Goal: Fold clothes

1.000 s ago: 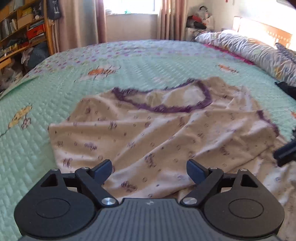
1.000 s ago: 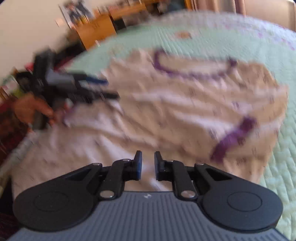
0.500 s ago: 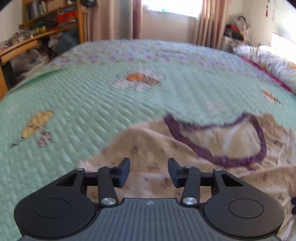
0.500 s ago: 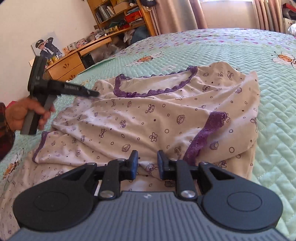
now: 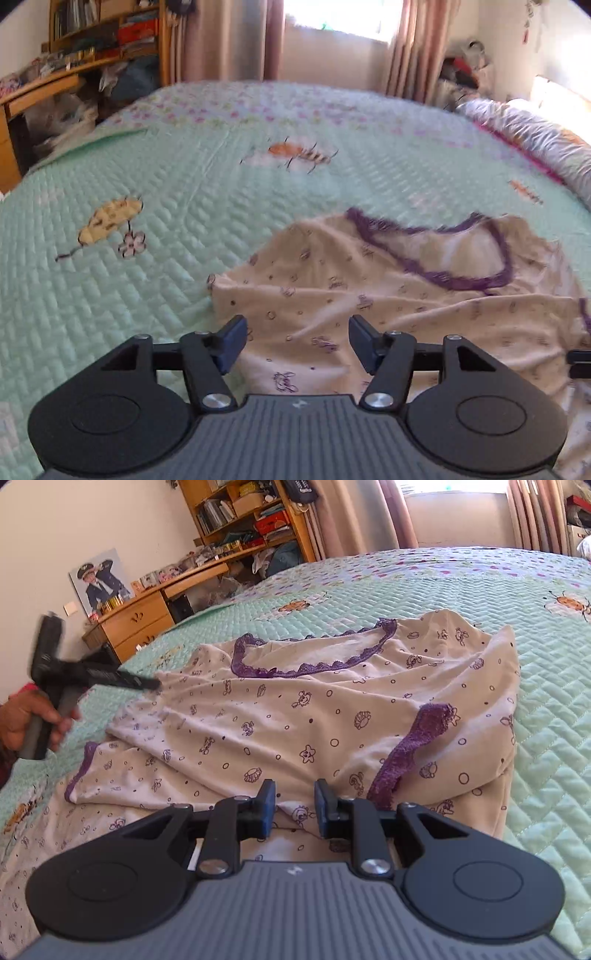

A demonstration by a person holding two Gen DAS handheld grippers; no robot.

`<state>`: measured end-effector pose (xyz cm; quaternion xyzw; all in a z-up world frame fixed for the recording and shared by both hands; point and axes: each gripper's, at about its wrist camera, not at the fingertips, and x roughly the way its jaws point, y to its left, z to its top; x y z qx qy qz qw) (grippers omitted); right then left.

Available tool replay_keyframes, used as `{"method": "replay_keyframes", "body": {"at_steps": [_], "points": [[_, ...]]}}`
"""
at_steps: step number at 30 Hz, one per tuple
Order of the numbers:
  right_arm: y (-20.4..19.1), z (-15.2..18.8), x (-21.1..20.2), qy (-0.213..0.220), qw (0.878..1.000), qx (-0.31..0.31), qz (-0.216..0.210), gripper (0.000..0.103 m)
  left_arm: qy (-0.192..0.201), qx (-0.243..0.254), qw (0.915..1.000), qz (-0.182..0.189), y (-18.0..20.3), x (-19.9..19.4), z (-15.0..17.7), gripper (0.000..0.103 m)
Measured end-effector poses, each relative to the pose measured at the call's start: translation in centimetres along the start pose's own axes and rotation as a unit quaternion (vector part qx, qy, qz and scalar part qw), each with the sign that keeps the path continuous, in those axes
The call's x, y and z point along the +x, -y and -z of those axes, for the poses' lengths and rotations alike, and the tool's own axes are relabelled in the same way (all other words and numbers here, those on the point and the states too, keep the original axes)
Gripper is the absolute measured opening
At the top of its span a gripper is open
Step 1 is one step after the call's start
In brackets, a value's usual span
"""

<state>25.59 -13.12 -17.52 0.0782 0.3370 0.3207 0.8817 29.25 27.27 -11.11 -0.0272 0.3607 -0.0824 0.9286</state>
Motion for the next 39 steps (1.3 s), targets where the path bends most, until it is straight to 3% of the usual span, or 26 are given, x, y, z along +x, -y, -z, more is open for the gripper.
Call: {"method": "replay_keyframes", "body": {"at_steps": [4, 6, 8, 9, 13, 18, 20, 23, 25, 26, 28, 29, 31, 33, 35, 39], "points": [[0.2, -1.1, -1.6, 0.024, 0.999, 0.035, -0.013, 0.026, -0.014, 0.010, 0.9946, 0.103, 3.1, -1.6, 1.8, 0.085], [0.7, -1.3, -1.8, 0.025, 0.998, 0.056, -0.011, 0.037, -0.056, 0.041, 0.9945, 0.078, 4.4, 0.0, 3.8, 0.086], [2.4, -0.6, -0.8, -0.007, 0.996, 0.087, 0.015, 0.041, -0.063, 0.045, 0.9960, 0.047, 4.2, 0.9, 5.5, 0.077], [2.9, -0.4, -0.7, -0.013, 0.995, 0.098, 0.020, 0.031, -0.060, 0.041, 0.9965, 0.042, 4.1, 0.5, 5.8, 0.077], [2.9, -0.2, -2.7, 0.003, 0.994, 0.109, 0.031, 0.033, -0.035, 0.030, 0.9982, 0.038, 4.6, -2.0, 5.7, 0.078], [2.9, -2.1, -5.0, 0.077, 0.990, 0.118, 0.028, 0.035, 0.005, 0.023, 0.9981, 0.057, 6.1, -4.4, 5.4, 0.087], [3.4, -2.2, -4.8, 0.076, 0.989, 0.122, 0.032, 0.037, 0.000, 0.026, 0.9979, 0.059, 6.4, -4.2, 5.7, 0.088], [4.3, -1.9, -4.4, 0.065, 0.988, 0.131, 0.041, 0.038, -0.041, 0.029, 0.9981, 0.036, 5.9, -2.0, 7.3, 0.090], [4.8, -1.7, -4.1, 0.058, 0.988, 0.137, 0.047, 0.008, -0.041, 0.034, 0.9982, 0.027, 5.4, -1.3, 8.5, 0.090], [5.1, -1.6, -4.0, 0.055, 0.987, 0.140, 0.050, 0.002, -0.042, 0.034, 0.9982, 0.025, 5.3, -1.4, 8.7, 0.090], [5.7, -1.4, -3.7, 0.048, 0.987, 0.145, 0.057, 0.008, -0.041, 0.030, 0.9984, 0.023, 5.2, -2.0, 8.6, 0.090], [6.0, -1.3, -3.5, 0.044, 0.986, 0.148, 0.060, 0.018, -0.036, 0.024, 0.9987, 0.027, 5.2, -2.4, 8.6, 0.090], [6.6, -1.1, -3.3, 0.037, 0.985, 0.154, 0.066, 0.024, -0.024, 0.014, 0.9987, 0.042, 5.4, -3.3, 8.5, 0.091], [7.2, -0.9, -3.0, 0.030, 0.984, 0.160, 0.072, 0.038, -0.023, 0.011, 0.9985, 0.049, 5.9, -3.7, 8.5, 0.091], [7.8, -0.6, -2.7, 0.023, 0.983, 0.166, 0.078, 0.029, -0.022, 0.015, 0.9987, 0.043, 6.4, -4.0, 8.4, 0.091], [7.5, -1.2, -3.4, 0.042, 0.982, 0.159, 0.089, 0.032, 0.008, 0.018, 0.9984, 0.053, 6.2, -5.0, 7.2, 0.091]]}}
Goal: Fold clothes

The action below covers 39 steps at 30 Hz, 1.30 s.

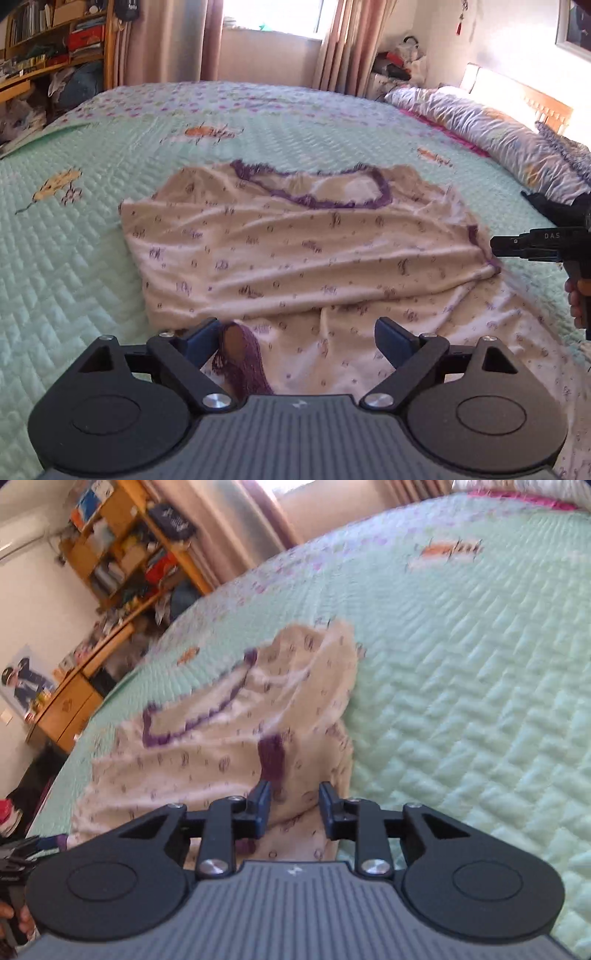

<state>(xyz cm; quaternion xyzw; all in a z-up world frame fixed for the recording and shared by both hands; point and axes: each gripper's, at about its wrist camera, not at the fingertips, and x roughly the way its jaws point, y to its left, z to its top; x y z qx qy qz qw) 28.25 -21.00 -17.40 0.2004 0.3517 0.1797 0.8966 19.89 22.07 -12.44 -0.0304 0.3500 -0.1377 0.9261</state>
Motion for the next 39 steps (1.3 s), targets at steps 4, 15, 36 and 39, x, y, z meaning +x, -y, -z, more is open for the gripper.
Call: {"method": "replay_keyframes", "body": {"at_steps": [4, 15, 36, 39], "points": [[-1.7, -1.7, 0.3, 0.036, 0.998, -0.015, -0.045, 0.032, 0.019, -0.017, 0.9994, -0.023, -1.6, 1.1, -2.0, 0.094], [-0.4, 0.2, 1.5, 0.026, 0.998, 0.032, -0.048, 0.047, -0.007, -0.072, 0.9972, -0.016, -6.0, 3.9, -1.5, 0.095], [0.7, 3.1, 0.2, 0.049, 0.994, 0.067, -0.076, 0.051, -0.023, -0.047, 0.9979, -0.039, -5.8, 7.9, -3.1, 0.098], [1.1, 3.1, -0.2, 0.040, 0.995, 0.073, -0.056, 0.051, -0.030, -0.016, 0.9983, -0.046, -4.3, 7.3, -2.4, 0.097]]}}
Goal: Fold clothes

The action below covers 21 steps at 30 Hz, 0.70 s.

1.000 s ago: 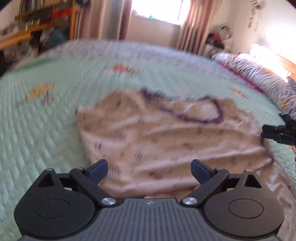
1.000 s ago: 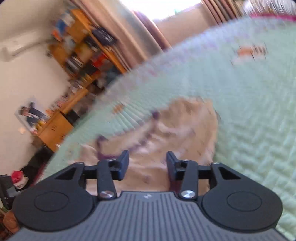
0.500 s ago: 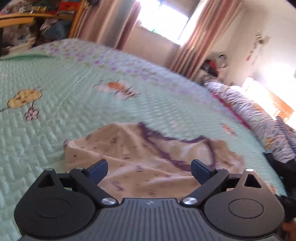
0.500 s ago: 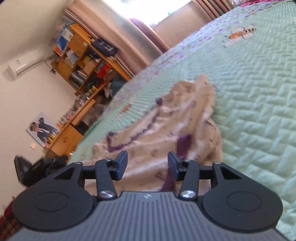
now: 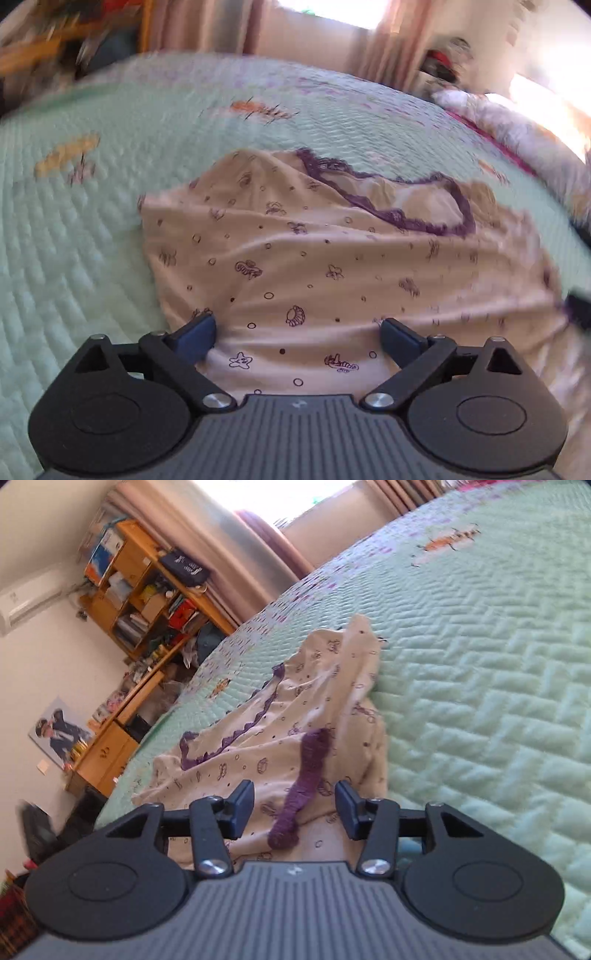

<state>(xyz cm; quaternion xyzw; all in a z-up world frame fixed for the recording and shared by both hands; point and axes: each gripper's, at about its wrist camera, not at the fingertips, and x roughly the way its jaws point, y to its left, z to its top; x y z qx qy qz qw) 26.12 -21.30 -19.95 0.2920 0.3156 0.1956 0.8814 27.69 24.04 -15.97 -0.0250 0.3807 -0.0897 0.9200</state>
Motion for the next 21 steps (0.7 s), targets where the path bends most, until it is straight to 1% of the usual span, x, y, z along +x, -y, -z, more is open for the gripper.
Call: {"method": "replay_keyframes", "body": {"at_steps": [2, 5, 6, 8, 10, 11, 12, 14, 15, 19, 21], "points": [[-0.3, -0.1, -0.6, 0.001, 1.000, -0.006, 0.015, 0.051, 0.012, -0.022, 0.9997, 0.008, 0.0, -1.4, 0.1, 0.096], [-0.9, 0.1, -1.1, -0.005, 0.999, -0.027, 0.021, 0.052, 0.040, -0.062, 0.9964, 0.042, -0.5, -4.1, 0.7, 0.097], [-1.1, 0.1, -1.2, -0.009, 0.999, -0.034, 0.022, 0.053, 0.050, -0.075, 0.9945, 0.054, -0.7, -5.0, 0.9, 0.099], [-1.5, 0.3, -1.4, -0.016, 0.998, -0.049, 0.024, 0.057, 0.031, -0.078, 0.9952, 0.051, -0.6, -5.1, 1.9, 0.100], [-1.8, 0.5, -1.6, -0.022, 0.997, -0.063, 0.027, 0.057, 0.012, -0.081, 0.9957, 0.044, -0.6, -4.9, 2.9, 0.098], [-1.7, 0.7, -1.5, -0.029, 0.997, -0.062, 0.036, 0.056, 0.006, -0.086, 0.9954, 0.042, -0.7, -5.0, 3.4, 0.096], [-1.4, 0.8, -1.7, -0.029, 0.997, -0.055, 0.040, 0.054, 0.012, -0.086, 0.9952, 0.045, -0.7, -5.4, 3.8, 0.096], [-1.3, 0.7, -2.4, -0.012, 0.998, -0.051, 0.032, 0.055, 0.033, -0.092, 0.9936, 0.056, -0.9, -6.7, 3.9, 0.096], [-1.6, 0.4, -2.6, -0.004, 0.998, -0.062, 0.031, 0.055, 0.042, -0.098, 0.9923, 0.063, -1.1, -7.3, 3.9, 0.097], [-2.6, -0.8, -3.5, 0.027, 0.993, -0.108, 0.029, 0.056, 0.064, -0.087, 0.9913, 0.075, -0.7, -9.0, 3.4, 0.097], [-2.5, -1.8, -3.2, 0.032, 0.993, -0.109, 0.034, 0.057, 0.074, -0.092, 0.9891, 0.088, -0.5, -9.4, 3.3, 0.097]]}}
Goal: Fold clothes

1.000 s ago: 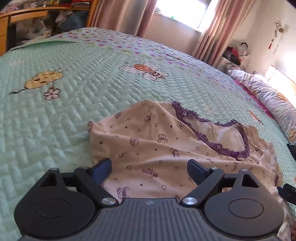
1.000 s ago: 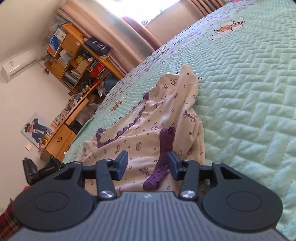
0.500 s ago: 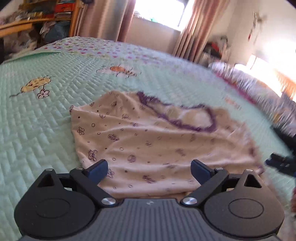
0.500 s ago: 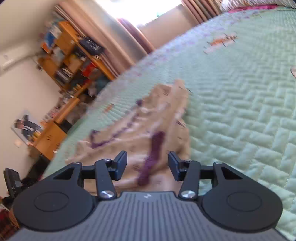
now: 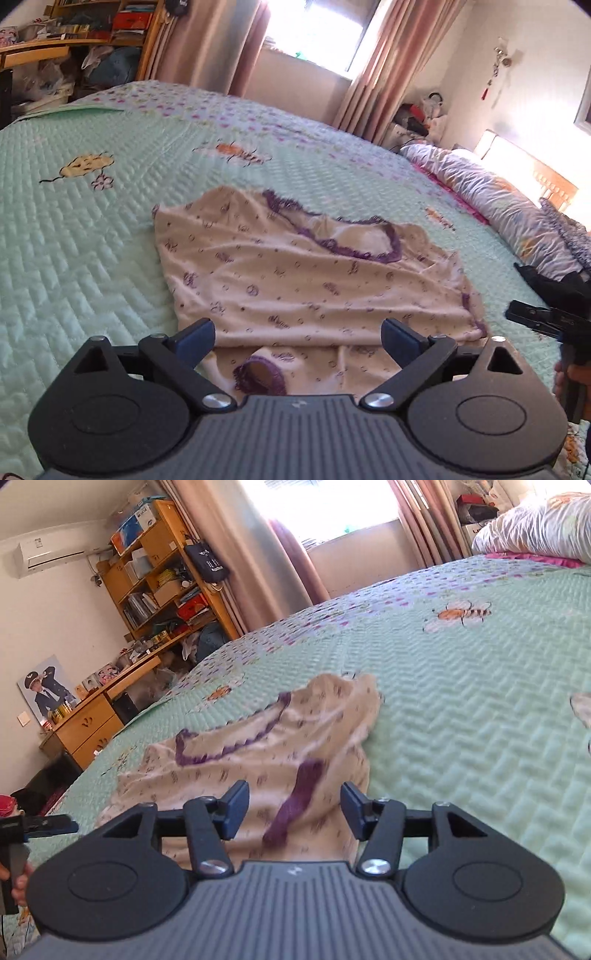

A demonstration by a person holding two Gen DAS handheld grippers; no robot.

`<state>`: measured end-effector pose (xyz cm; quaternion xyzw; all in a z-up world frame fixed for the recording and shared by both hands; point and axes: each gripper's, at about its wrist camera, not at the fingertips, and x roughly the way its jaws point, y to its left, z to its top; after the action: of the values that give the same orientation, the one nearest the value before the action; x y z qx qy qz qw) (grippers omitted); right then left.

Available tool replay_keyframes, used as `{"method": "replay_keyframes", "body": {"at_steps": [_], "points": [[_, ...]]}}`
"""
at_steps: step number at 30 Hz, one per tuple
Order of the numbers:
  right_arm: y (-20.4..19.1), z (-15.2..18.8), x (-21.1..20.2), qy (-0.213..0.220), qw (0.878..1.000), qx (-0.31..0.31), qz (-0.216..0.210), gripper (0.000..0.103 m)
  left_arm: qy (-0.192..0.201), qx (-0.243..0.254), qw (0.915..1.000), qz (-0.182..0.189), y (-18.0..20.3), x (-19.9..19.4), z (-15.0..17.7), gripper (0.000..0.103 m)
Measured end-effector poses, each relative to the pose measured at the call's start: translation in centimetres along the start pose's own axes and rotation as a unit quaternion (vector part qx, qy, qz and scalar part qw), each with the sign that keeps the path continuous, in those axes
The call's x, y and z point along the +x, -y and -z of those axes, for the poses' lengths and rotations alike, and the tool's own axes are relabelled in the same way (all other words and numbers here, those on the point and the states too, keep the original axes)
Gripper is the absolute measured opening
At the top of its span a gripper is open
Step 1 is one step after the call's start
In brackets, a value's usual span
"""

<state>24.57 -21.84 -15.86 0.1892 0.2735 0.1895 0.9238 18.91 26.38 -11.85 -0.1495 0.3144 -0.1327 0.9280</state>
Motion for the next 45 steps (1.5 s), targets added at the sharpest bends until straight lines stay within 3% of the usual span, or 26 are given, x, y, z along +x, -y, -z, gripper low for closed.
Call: {"method": "replay_keyframes", "body": {"at_steps": [4, 8, 14, 17, 26, 28, 30, 33, 38, 45], "points": [[0.8, -0.9, 1.7, -0.010, 1.000, 0.008, 0.010, 0.057, 0.002, -0.014, 0.9997, 0.019, 0.2, 0.2, 0.6, 0.097], [1.9, 0.0, 3.2, -0.043, 0.994, 0.093, -0.040, 0.057, -0.006, -0.021, 0.9994, 0.027, 0.5, 0.6, 1.6, 0.097], [2.2, 1.6, 3.1, -0.066, 0.979, 0.181, -0.073, 0.057, -0.014, -0.016, 0.9992, 0.035, 0.6, 0.4, 2.3, 0.097], [1.9, 1.9, 3.2, -0.077, 0.975, 0.190, -0.088, 0.058, -0.014, -0.016, 0.9991, 0.036, 0.7, 0.3, 2.4, 0.097], [0.9, 2.3, 3.8, -0.096, 0.974, 0.191, -0.071, 0.057, -0.021, -0.015, 0.9989, 0.041, 1.4, 0.3, 2.8, 0.098], [0.7, 2.2, 3.9, -0.100, 0.975, 0.184, -0.073, 0.051, -0.021, -0.015, 0.9988, 0.041, 1.4, 0.3, 2.8, 0.098], [0.4, 2.2, 4.0, -0.108, 0.976, 0.178, -0.070, 0.028, -0.021, -0.016, 0.9988, 0.041, 1.4, 0.3, 2.9, 0.098], [0.3, 2.4, 3.8, -0.106, 0.977, 0.178, -0.054, 0.014, -0.020, -0.017, 0.9988, 0.042, 1.4, 0.0, 2.9, 0.098], [-0.4, 2.2, 3.0, -0.087, 0.979, 0.175, -0.051, 0.004, -0.016, -0.013, 0.9988, 0.043, 1.4, -0.7, 2.7, 0.099], [-2.0, 1.7, 0.9, -0.055, 0.981, 0.174, -0.059, 0.003, -0.004, -0.017, 0.9988, 0.045, 1.1, -2.2, 2.3, 0.099]]}}
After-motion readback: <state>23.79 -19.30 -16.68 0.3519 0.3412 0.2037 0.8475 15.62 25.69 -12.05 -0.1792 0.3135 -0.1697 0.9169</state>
